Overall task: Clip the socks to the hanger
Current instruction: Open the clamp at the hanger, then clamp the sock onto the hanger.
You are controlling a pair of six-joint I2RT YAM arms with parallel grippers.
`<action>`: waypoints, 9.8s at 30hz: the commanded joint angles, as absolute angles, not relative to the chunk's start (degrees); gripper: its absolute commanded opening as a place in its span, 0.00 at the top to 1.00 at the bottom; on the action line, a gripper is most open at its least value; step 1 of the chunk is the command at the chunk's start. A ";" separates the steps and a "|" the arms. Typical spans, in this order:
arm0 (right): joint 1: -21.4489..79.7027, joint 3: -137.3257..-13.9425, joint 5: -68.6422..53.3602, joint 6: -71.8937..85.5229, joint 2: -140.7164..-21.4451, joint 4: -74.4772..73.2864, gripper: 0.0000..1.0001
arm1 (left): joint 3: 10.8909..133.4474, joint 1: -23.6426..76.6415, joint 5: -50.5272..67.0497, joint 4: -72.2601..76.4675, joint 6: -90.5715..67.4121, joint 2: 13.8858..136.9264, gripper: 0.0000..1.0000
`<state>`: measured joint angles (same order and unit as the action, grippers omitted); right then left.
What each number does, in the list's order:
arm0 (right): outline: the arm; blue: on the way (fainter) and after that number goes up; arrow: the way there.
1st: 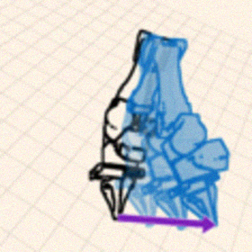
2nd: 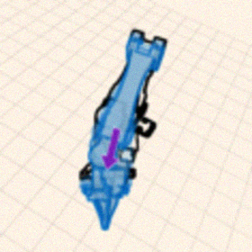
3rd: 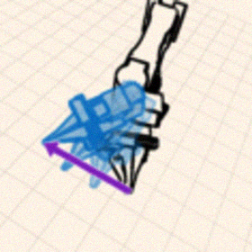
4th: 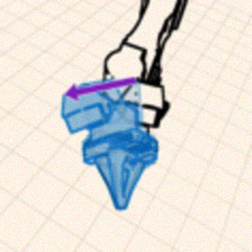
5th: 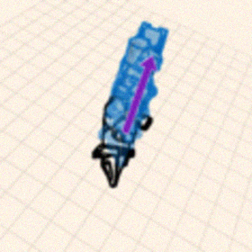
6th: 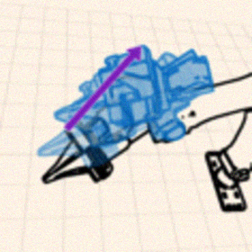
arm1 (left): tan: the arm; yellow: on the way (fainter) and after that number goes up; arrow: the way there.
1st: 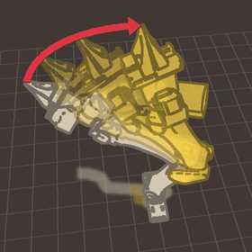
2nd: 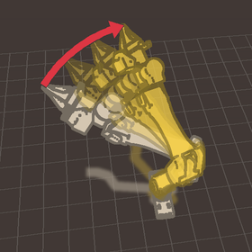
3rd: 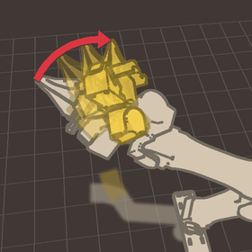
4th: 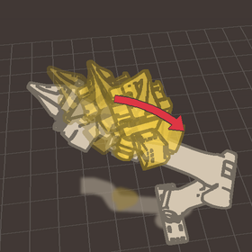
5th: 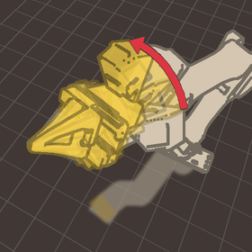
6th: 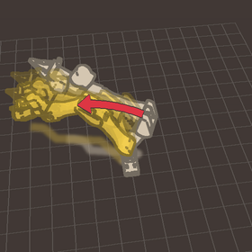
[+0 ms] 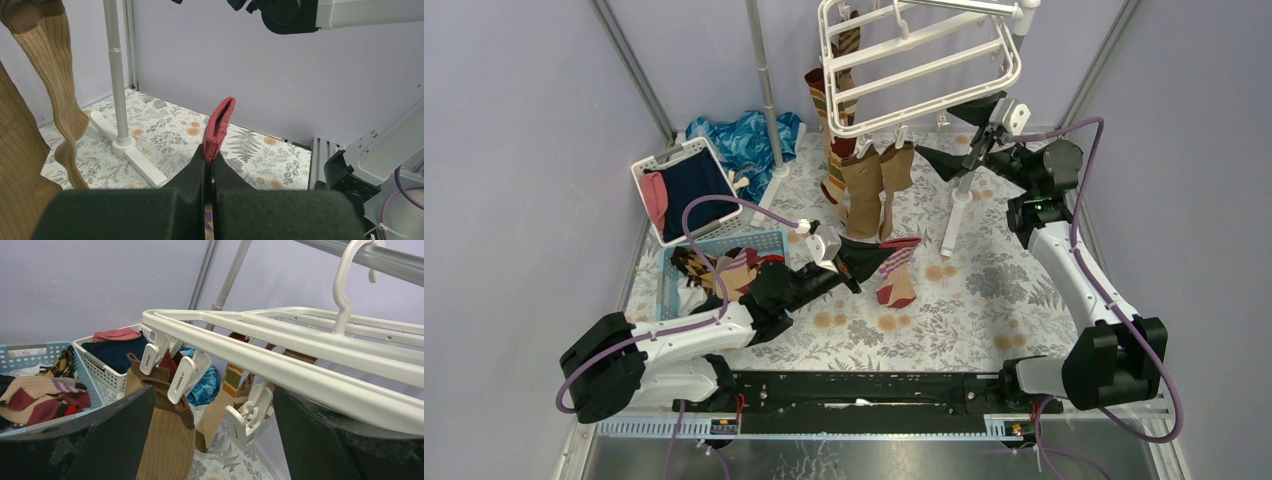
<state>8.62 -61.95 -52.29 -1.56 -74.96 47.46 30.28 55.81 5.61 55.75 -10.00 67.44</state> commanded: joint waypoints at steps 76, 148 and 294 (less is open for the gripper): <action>11.05 -63.71 -50.77 0.88 -75.66 51.02 0.29 | 31.37 55.48 5.15 56.95 -10.72 66.97 1.00; 12.22 -66.09 -48.05 2.21 -76.86 52.35 0.71 | 31.94 55.50 5.16 56.02 -10.89 66.68 1.00; 12.22 -64.55 -53.88 4.85 -73.72 49.48 0.92 | 90.06 66.13 -53.31 92.90 73.92 129.26 1.00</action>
<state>11.62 -63.90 -53.43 4.23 -75.13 47.05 86.74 65.91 -48.53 85.58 64.62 125.99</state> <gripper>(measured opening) 0.316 0.012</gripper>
